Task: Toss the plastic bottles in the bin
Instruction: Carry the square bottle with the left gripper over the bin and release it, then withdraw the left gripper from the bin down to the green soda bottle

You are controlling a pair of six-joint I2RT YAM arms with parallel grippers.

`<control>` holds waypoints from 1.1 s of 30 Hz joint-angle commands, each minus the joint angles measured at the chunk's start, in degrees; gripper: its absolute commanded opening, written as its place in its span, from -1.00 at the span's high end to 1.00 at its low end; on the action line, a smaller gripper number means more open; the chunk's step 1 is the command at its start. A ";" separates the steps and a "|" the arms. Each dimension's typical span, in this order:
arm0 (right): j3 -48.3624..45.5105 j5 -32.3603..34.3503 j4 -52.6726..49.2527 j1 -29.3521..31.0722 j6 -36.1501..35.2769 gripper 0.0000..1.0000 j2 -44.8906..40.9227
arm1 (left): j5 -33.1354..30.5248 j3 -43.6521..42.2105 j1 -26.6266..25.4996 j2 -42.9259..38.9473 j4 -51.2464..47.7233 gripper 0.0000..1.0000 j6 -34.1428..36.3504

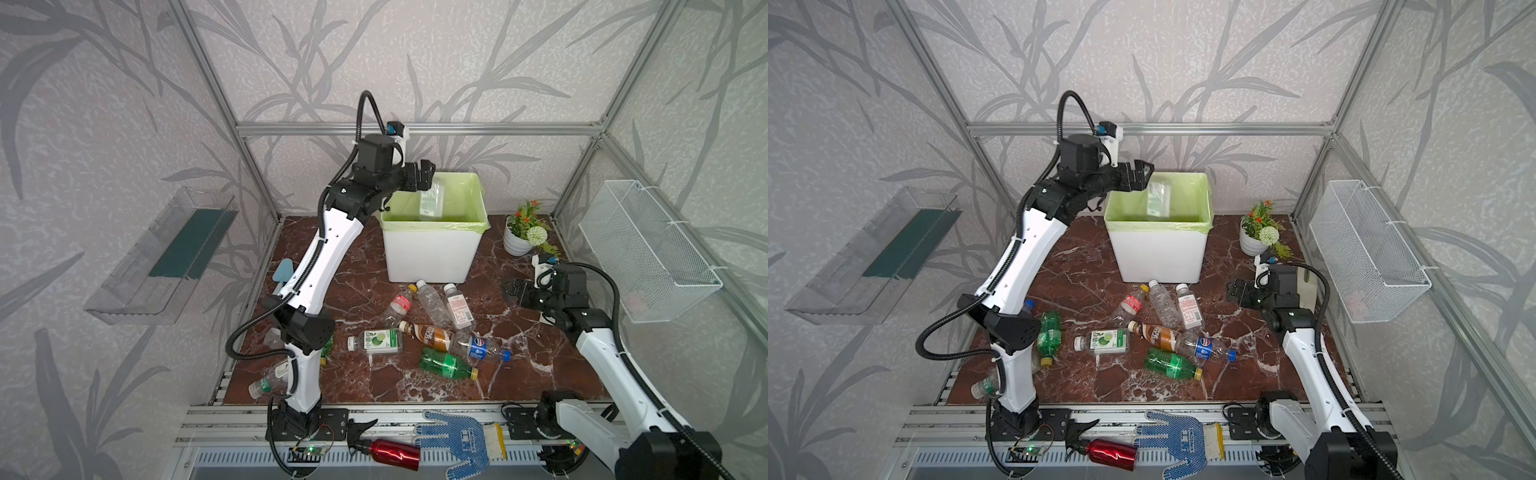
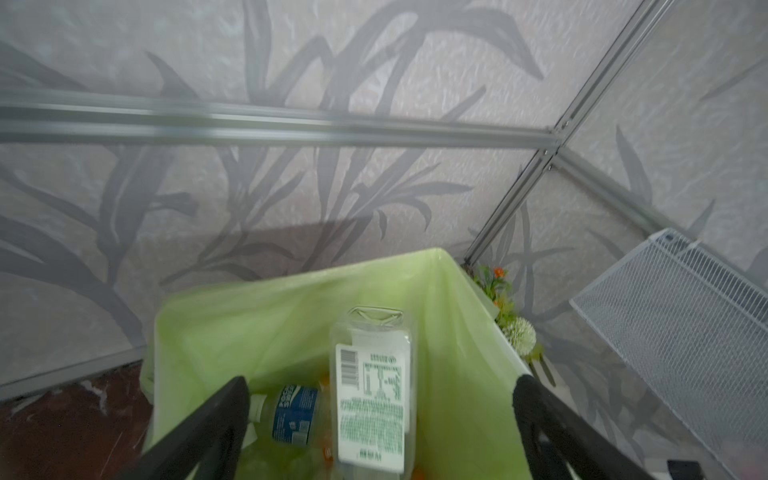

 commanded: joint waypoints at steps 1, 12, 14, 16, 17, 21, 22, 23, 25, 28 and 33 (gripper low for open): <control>-1.74 0.08 0.87 -0.21 0.28 -0.99 -1.48 | -1.74 -12.60 -1.43 -19.52 15.00 -0.98 4.40; -3.81 -0.51 3.27 -0.21 0.50 -0.98 0.17 | -27.70 -49.47 -0.71 -41.13 17.40 -0.99 3.21; -4.51 -0.48 4.10 -0.21 0.76 -0.98 0.50 | -32.06 -53.12 -0.19 -43.42 13.74 -0.99 1.70; -4.96 -0.56 4.77 -0.21 0.87 -0.98 1.11 | -35.07 -56.29 0.68 -45.35 9.45 -0.99 -0.15; -5.17 -0.53 5.11 -0.21 0.87 -0.98 1.54 | -36.36 -58.06 1.24 -46.31 7.04 -0.98 -1.47; -5.05 -1.26 5.99 -0.20 1.00 -0.98 3.04 | -37.81 -64.96 4.33 -49.02 -0.87 -0.99 -6.31; -5.03 -1.35 6.19 -0.21 1.12 -0.98 3.26 | -37.80 -66.52 5.12 -49.44 -2.32 -0.98 -7.34; -5.09 -1.46 6.50 -0.21 1.28 -0.98 3.51 | -37.57 -68.42 6.03 -49.81 -3.99 -0.99 -8.65; -5.18 -1.74 6.79 -0.16 1.55 -0.98 3.88 | -36.18 -72.03 7.68 -50.53 -6.30 -0.98 -11.39; -5.56 -1.72 6.99 -0.21 1.79 -0.98 4.15 | -33.20 -78.49 9.15 -52.08 -7.26 -0.98 -14.85; -5.86 -1.74 7.00 -0.21 2.27 -0.98 4.07 | -28.34 -88.19 10.74 -52.13 -7.44 -0.98 -19.94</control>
